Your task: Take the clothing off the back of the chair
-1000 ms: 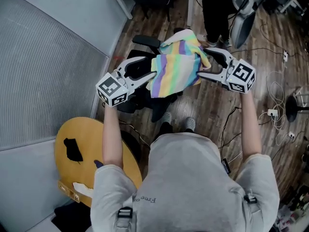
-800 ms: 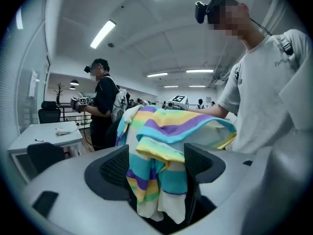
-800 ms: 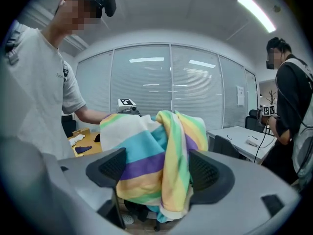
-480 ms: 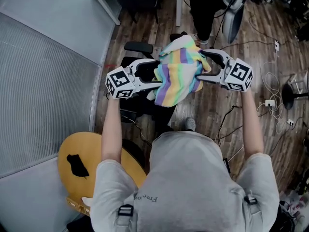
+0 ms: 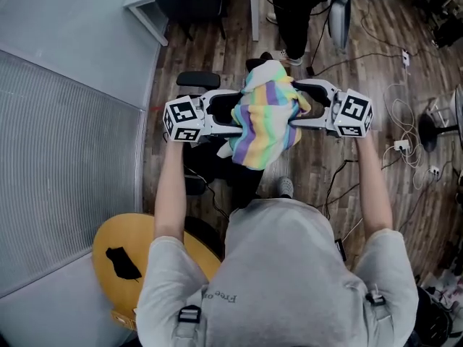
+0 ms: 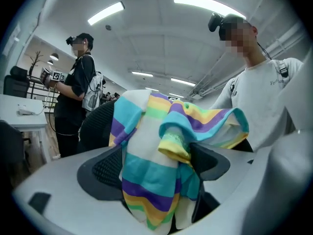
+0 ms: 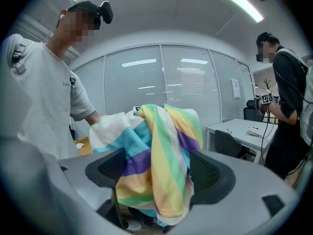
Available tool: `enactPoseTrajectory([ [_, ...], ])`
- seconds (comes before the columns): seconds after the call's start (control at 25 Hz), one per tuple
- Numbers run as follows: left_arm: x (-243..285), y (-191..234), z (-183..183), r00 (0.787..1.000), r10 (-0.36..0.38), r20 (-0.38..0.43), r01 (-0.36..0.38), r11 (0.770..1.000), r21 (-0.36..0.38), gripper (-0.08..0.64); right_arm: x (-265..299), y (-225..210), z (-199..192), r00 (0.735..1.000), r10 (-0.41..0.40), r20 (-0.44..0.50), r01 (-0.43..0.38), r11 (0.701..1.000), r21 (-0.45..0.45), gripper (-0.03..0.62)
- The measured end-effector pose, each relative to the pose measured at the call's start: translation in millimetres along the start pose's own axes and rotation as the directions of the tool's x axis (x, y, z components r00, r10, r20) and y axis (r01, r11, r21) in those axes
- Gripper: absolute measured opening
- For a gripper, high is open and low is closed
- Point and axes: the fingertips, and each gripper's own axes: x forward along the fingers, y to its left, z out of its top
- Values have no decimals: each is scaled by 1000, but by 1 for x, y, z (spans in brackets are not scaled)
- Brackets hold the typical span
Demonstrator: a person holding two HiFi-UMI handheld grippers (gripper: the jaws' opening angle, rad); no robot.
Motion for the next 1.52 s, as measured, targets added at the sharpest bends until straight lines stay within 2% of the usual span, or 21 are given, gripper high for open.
enactPoseTrajectory([
  [0.16, 7, -3, -2, 995, -99, 4, 99, 995, -31, 425, 2, 2, 0, 999, 30, 26, -30, 999, 23, 393],
  [0.32, 13, -8, 0, 987, -163, 1, 163, 986, -46, 423, 3, 8, 3, 996, 80, 47, -82, 996, 45, 385],
  [0.56, 13, -10, -1, 986, -166, 1, 166, 985, -55, 419, 2, 16, 3, 991, 114, 73, -118, 991, 58, 291],
  [0.76, 9, -17, 0, 987, -158, 16, 158, 986, -57, 342, 1, 18, 5, 991, 98, 87, -104, 992, 68, 244],
  [1.0, 5, -27, 3, 994, -103, 41, 105, 993, -59, 248, -2, 21, 8, 993, 66, 101, -73, 995, 63, 196],
  [1.24, 1, -32, 5, 998, -8, 65, 10, 999, -31, 172, -4, 20, 9, 995, -16, 98, 12, 999, 39, 145],
  [1.52, -3, -30, 11, 984, 115, 135, -110, 993, -45, 109, -9, 15, 10, 992, -108, 71, 106, 994, 27, 87],
])
